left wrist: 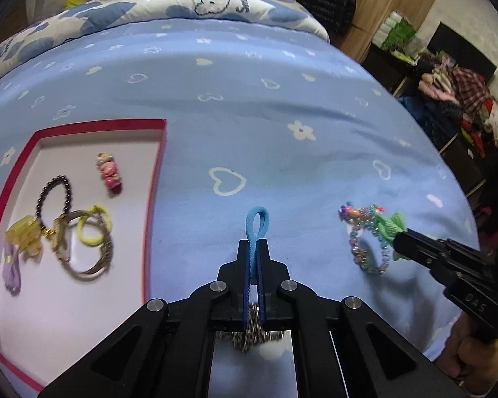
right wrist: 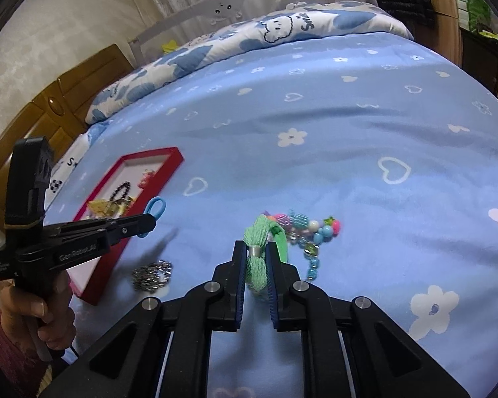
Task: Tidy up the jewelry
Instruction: 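Carry both hair ties into the tray and open both grippers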
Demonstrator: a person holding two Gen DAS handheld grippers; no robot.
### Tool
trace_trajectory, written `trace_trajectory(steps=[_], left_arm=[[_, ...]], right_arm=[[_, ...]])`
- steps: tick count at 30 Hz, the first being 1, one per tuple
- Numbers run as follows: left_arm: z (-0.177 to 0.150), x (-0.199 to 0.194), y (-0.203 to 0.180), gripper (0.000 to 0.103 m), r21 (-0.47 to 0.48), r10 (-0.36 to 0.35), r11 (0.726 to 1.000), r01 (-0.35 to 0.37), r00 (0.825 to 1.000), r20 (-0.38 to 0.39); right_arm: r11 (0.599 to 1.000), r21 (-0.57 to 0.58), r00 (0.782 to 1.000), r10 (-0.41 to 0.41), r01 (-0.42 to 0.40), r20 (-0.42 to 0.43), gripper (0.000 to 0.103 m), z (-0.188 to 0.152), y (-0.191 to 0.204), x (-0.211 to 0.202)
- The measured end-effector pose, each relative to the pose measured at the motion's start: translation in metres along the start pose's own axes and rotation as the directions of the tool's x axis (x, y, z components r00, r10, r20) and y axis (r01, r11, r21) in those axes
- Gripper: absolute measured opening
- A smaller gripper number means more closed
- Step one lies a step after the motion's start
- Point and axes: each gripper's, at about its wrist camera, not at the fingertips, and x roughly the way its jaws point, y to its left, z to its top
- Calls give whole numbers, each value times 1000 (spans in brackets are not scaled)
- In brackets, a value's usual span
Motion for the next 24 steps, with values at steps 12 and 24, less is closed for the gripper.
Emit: trace_trajectory(steps=[12, 24], left_arm=[[-25, -71, 39, 2, -110, 15, 994, -6, 996, 84], [-53, -122, 77, 2, -206, 70, 978, -43, 990, 126]], right_arm=[[996, -48, 997, 79, -79, 4, 11, 6, 41, 2], [973, -135, 983, 184, -185, -18, 11, 14, 101, 14]])
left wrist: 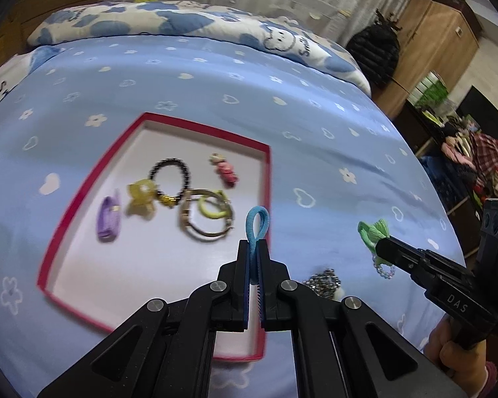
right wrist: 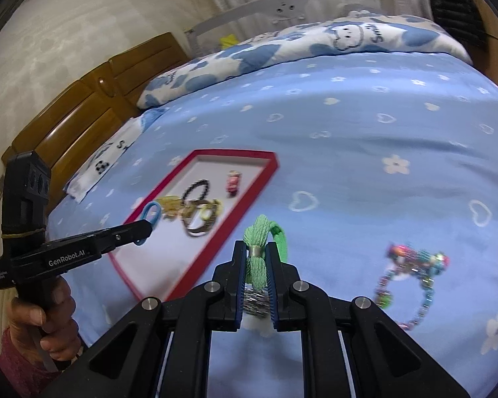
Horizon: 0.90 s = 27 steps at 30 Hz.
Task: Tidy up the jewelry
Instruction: 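Carry both hair ties into the tray and open both grippers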
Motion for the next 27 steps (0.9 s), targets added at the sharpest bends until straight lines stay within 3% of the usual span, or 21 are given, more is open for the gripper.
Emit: trace_trajectory(steps=[14, 27], left_arm=[[-10, -37, 40, 2, -95, 62, 994, -57, 997, 48], [-12, -35, 62, 2, -161, 85, 984, -79, 996, 29]], right_arm=[[993, -66, 995, 96, -98, -30, 11, 13, 52, 28], [984, -103, 987, 135, -144, -88, 11, 15, 79, 64]])
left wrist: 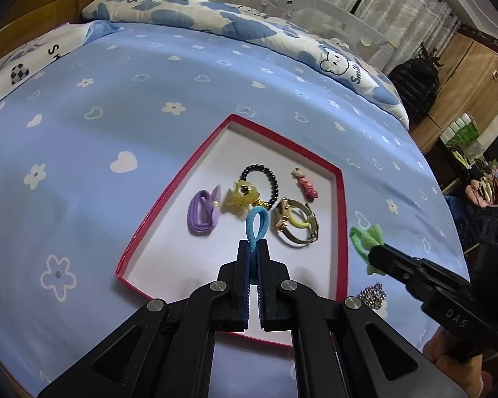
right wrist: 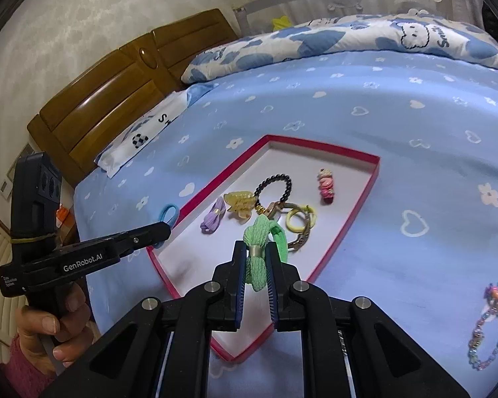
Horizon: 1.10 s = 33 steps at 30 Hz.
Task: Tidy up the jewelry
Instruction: 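Carry both hair ties into the tray and open both grippers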
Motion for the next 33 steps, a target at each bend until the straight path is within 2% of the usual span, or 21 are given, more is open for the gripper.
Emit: trace_trajectory(steps=[13, 20, 25, 33], left_arm=[[11, 44, 16, 2, -9, 53, 999, -54, 996, -69], [13, 68, 19, 2, -8, 73, 997, -74, 992, -105], [13, 75, 19, 3, -7, 85, 996, -87, 989, -118], [11, 77, 21, 6, -4, 96, 995, -97, 988, -119]], right_arm=[[999, -28, 993, -29, 26, -114, 11, -4, 2, 54], [998, -44, 988, -50, 44, -149, 12, -2, 0, 69], [998, -49, 984, -48, 40, -170, 15, -3, 1, 77], [998, -48, 980, -44, 35, -193, 16, -7, 2, 84]])
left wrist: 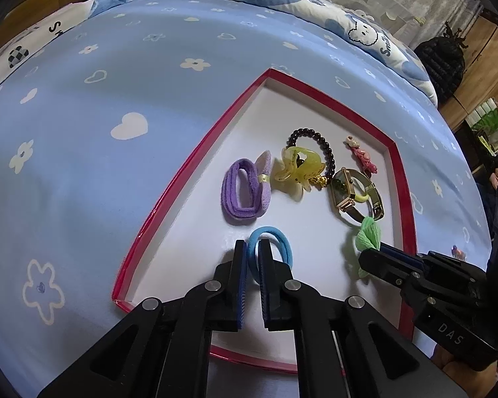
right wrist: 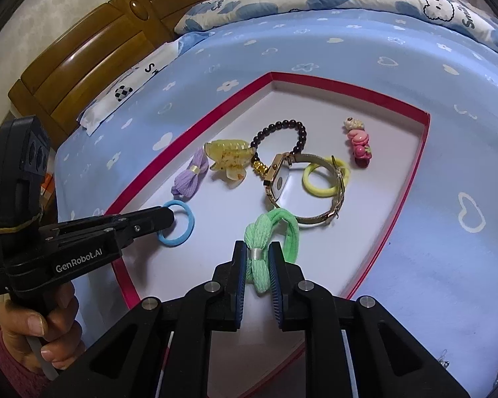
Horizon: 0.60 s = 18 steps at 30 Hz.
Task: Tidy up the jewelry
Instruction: 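Carry both hair ties into the tray and open both grippers, then move both open grippers back over the silver chain and beaded bracelet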
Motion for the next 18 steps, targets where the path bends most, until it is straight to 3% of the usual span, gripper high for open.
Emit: trace_trajectory(steps=[9, 18], left_arm=[[-3, -10, -4, 19, 18, 19, 1000, -19, 1000, 25], [-9, -39, -5, 22, -2, 5, 1000, -5, 997, 74]], right_arm=[[1000, 3, 1000, 3, -3, 9, 18, -1, 0, -5], [1000, 20, 998, 10, -11, 63, 25, -2, -2, -31]])
